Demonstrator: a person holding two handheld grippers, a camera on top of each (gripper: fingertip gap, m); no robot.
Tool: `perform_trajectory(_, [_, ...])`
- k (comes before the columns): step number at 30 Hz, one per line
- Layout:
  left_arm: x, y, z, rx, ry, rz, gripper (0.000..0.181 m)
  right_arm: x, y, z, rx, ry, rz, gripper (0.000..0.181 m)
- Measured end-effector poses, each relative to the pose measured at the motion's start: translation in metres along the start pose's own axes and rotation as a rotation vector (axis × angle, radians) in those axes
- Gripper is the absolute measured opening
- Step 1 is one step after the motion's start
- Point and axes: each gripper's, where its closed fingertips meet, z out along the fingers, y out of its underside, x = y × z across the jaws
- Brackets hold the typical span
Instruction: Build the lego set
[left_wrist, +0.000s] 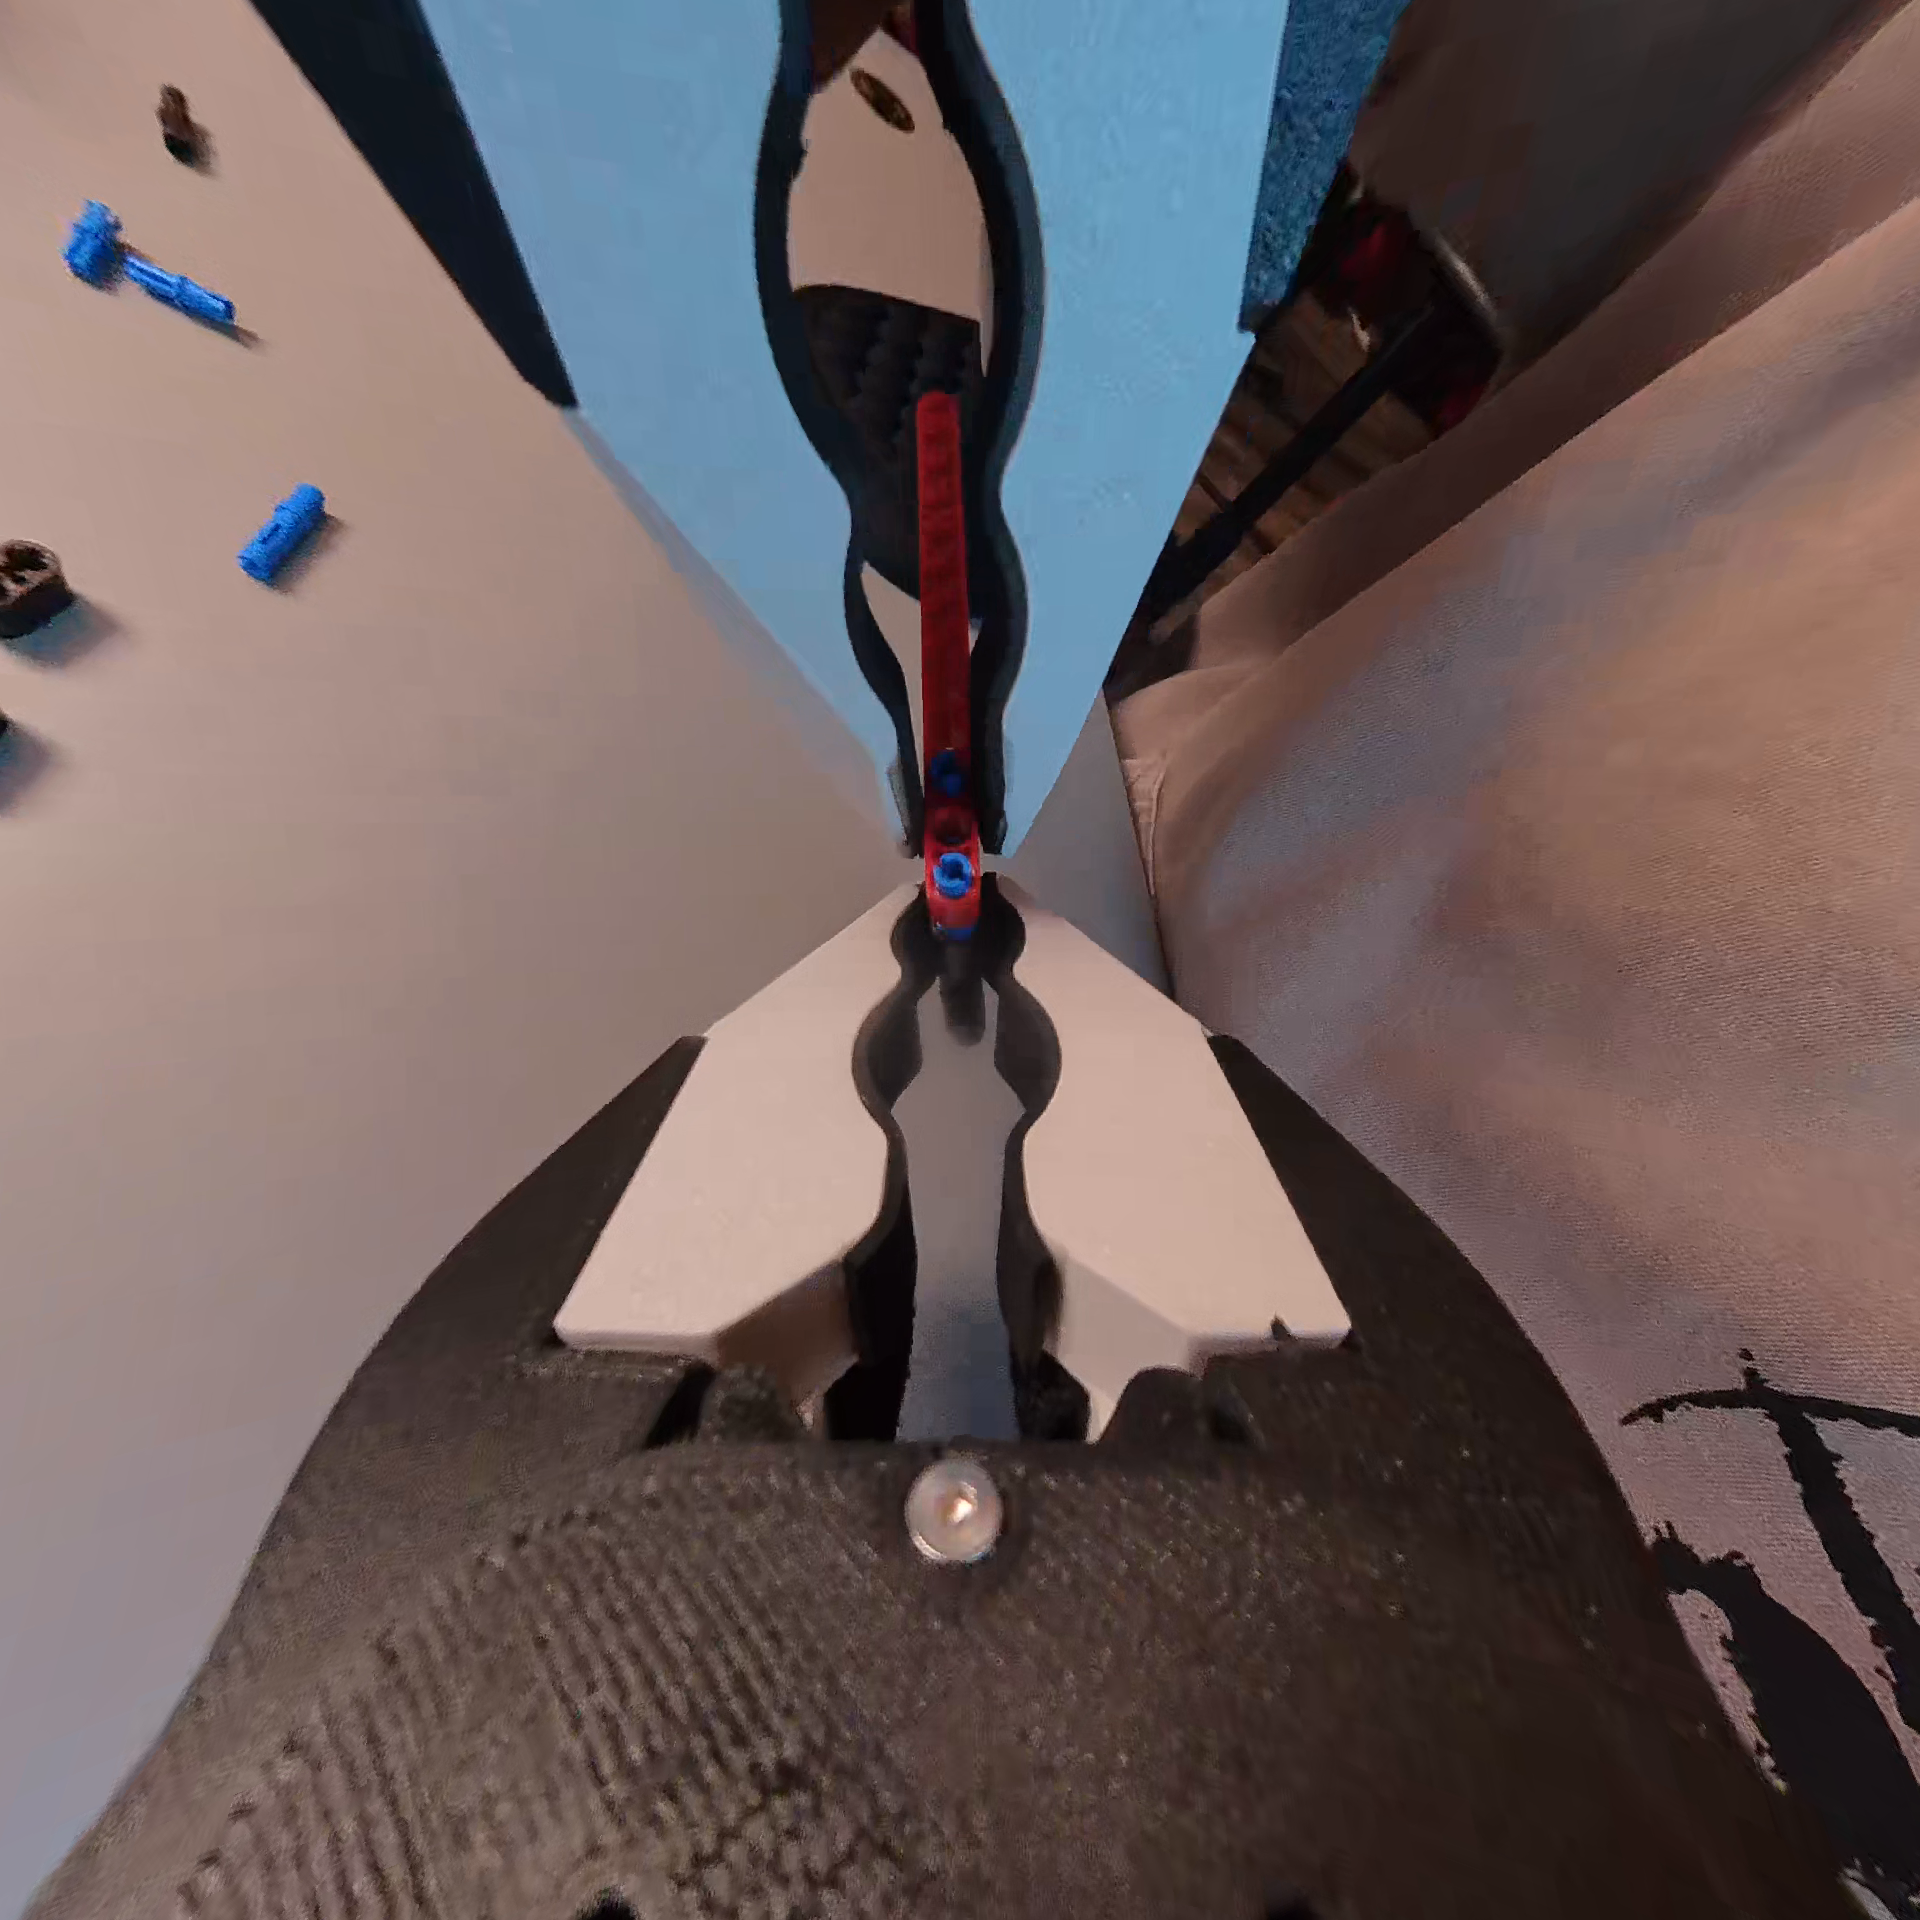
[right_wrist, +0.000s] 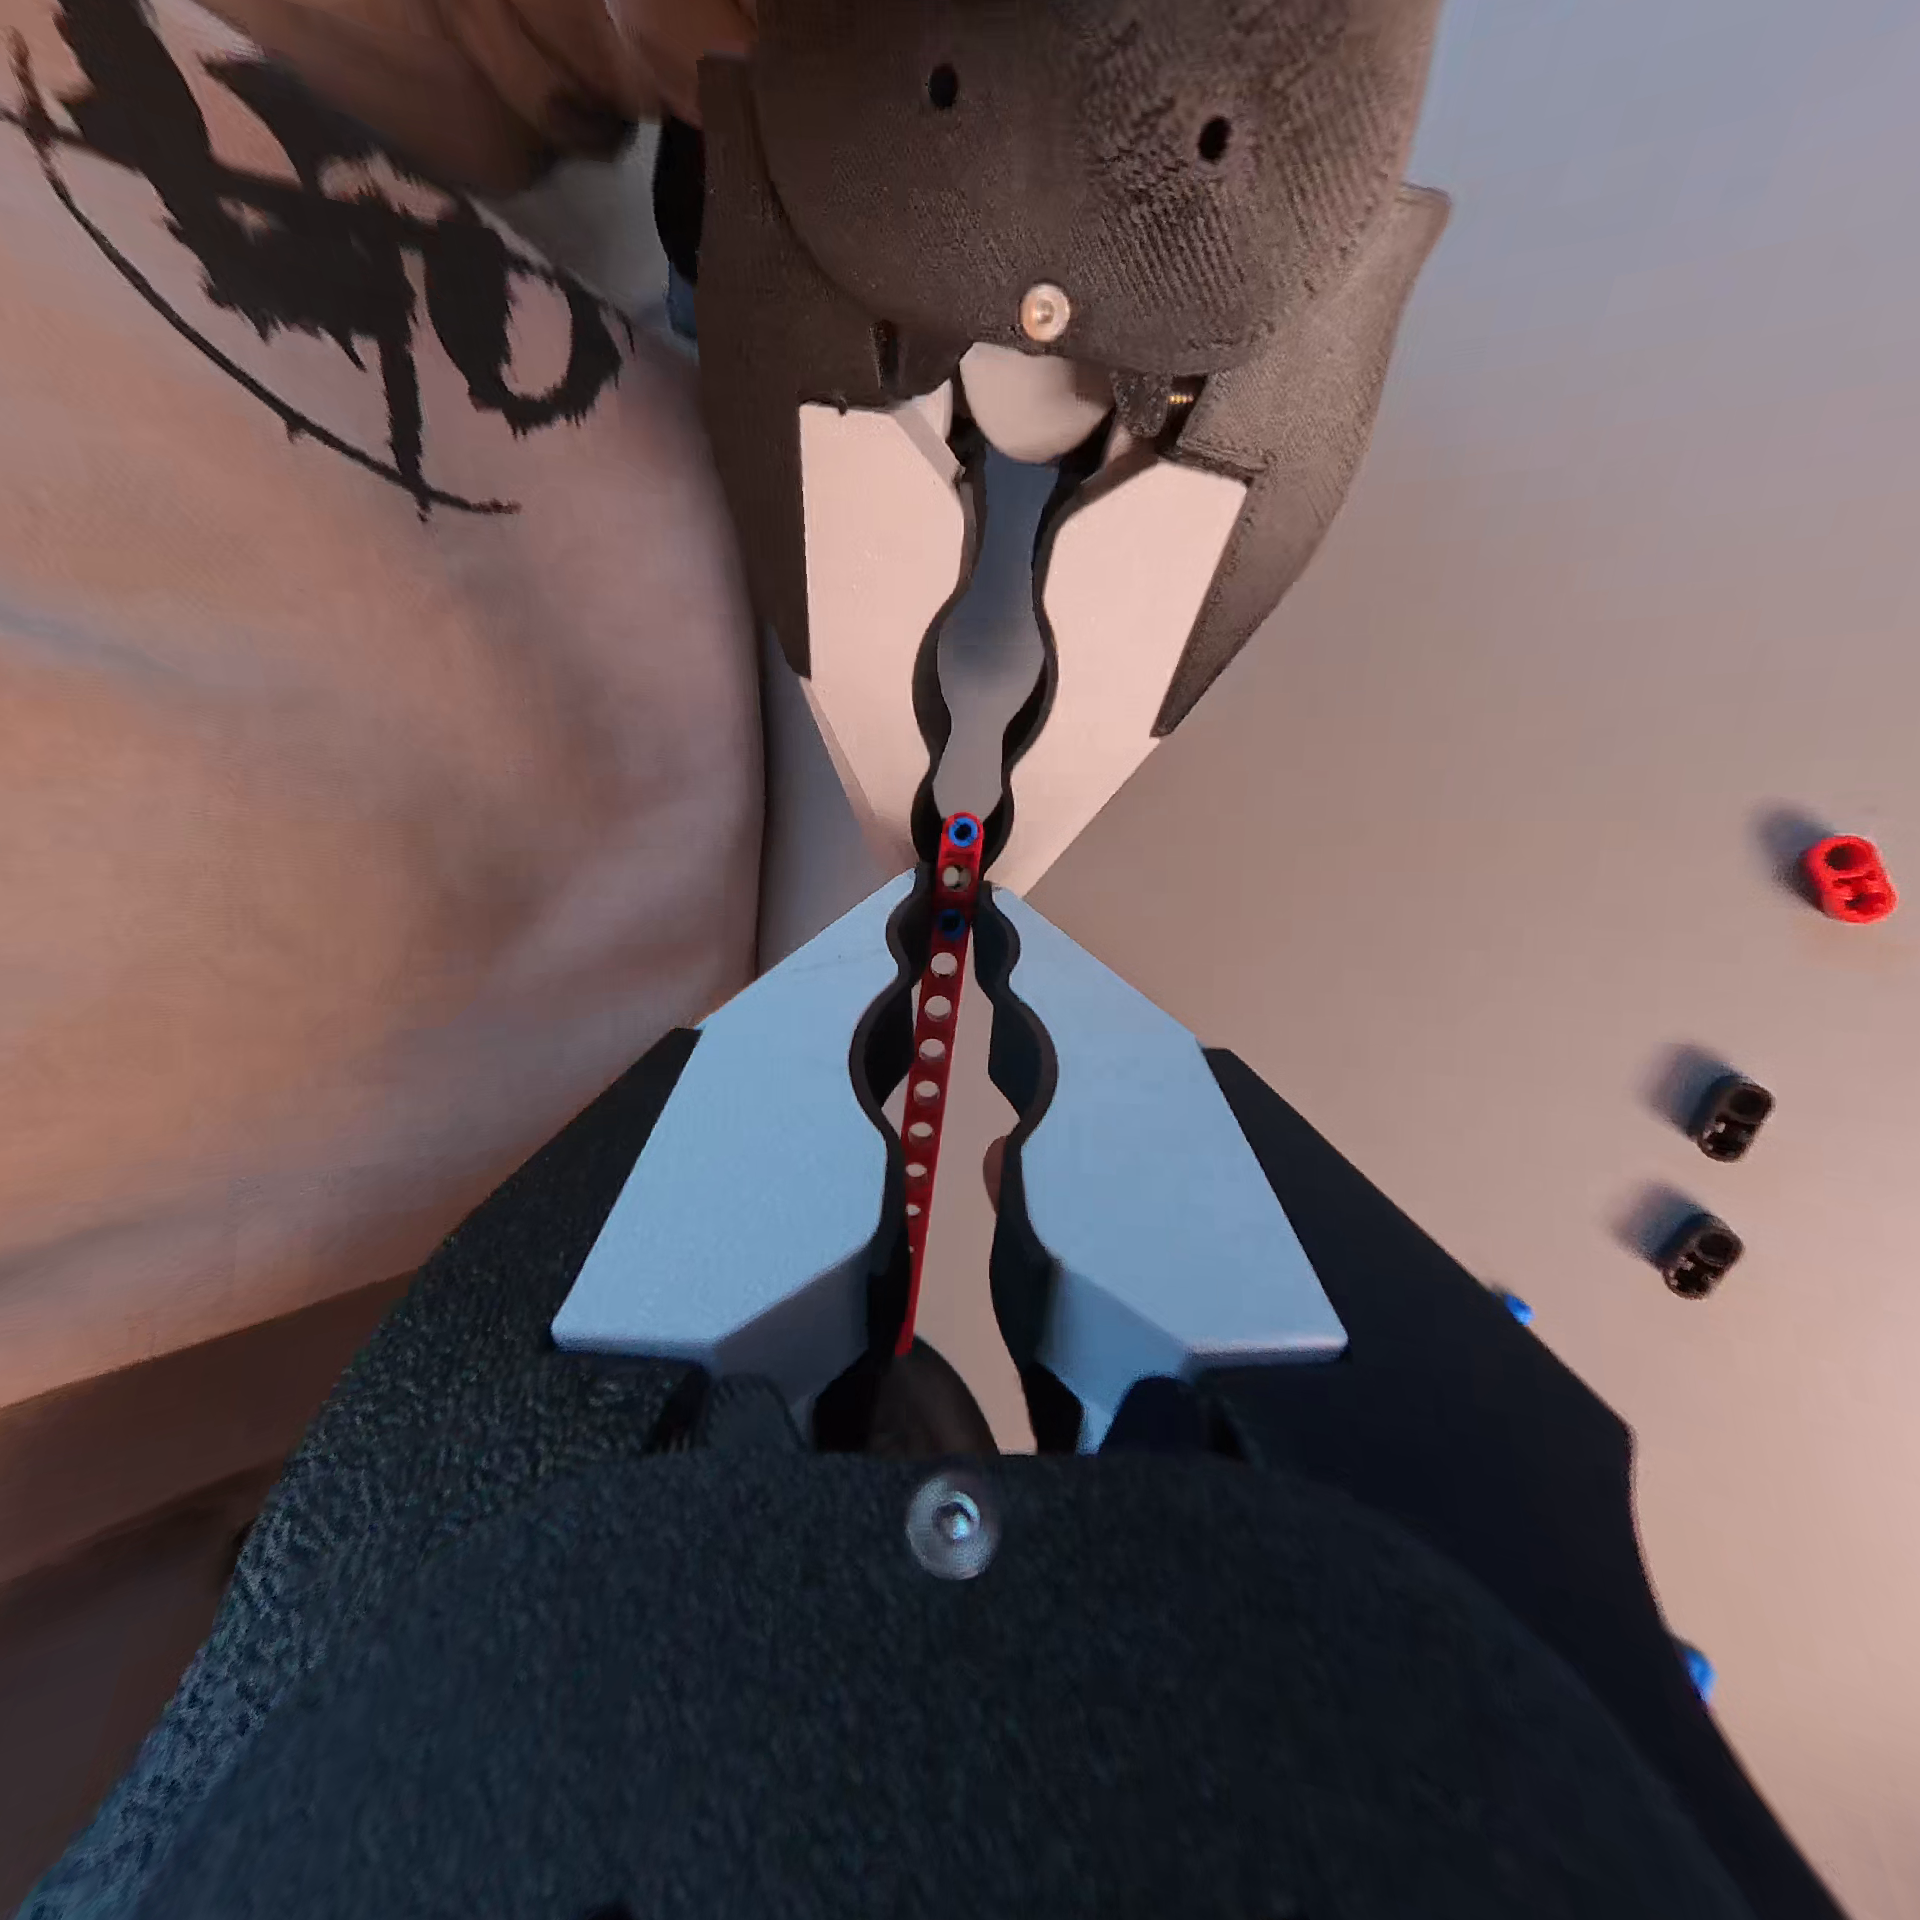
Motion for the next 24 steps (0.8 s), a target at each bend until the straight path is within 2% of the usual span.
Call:
perform_trajectory(3, [-0.001, -0.008, -0.01, 0.083, 0.019, -0.016, 0.005, -0.001, -0.004, -0.011, 0.134, -0.063, 0.034, 0.006])
perform_trajectory(6, [-0.004, -0.015, -0.021, 0.18, 0.017, -0.037, 0.005, 0.005, -0.002, -0.018, 0.25, -0.061, 0.045, 0.005])
perform_trajectory(10, [-0.008, -0.044, -0.051, 0.409, 0.038, -0.096, 0.006, 0.01, -0.016, -0.043, 0.586, -0.076, 0.081, 0.005])
perform_trajectory(12, [-0.012, -0.053, -0.06, 0.465, 0.029, -0.111, 0.005, 0.012, -0.02, -0.055, 0.72, -0.108, 0.12, 0.004])
perform_trajectory(17, [-0.013, -0.051, -0.058, 0.435, 0.002, -0.107, 0.005, 0.011, -0.02, -0.056, 0.824, -0.101, 0.097, 0.005])
perform_trajectory(19, [-0.018, -0.045, -0.054, 0.393, -0.031, -0.105, 0.005, 0.017, -0.021, -0.055, 0.849, -0.048, 0.09, 0.007])
perform_trajectory(24, [-0.022, -0.038, -0.048, 0.355, -0.048, -0.111, 0.005, 0.023, -0.017, -0.048, 0.79, 0.047, 0.036, 0.004])
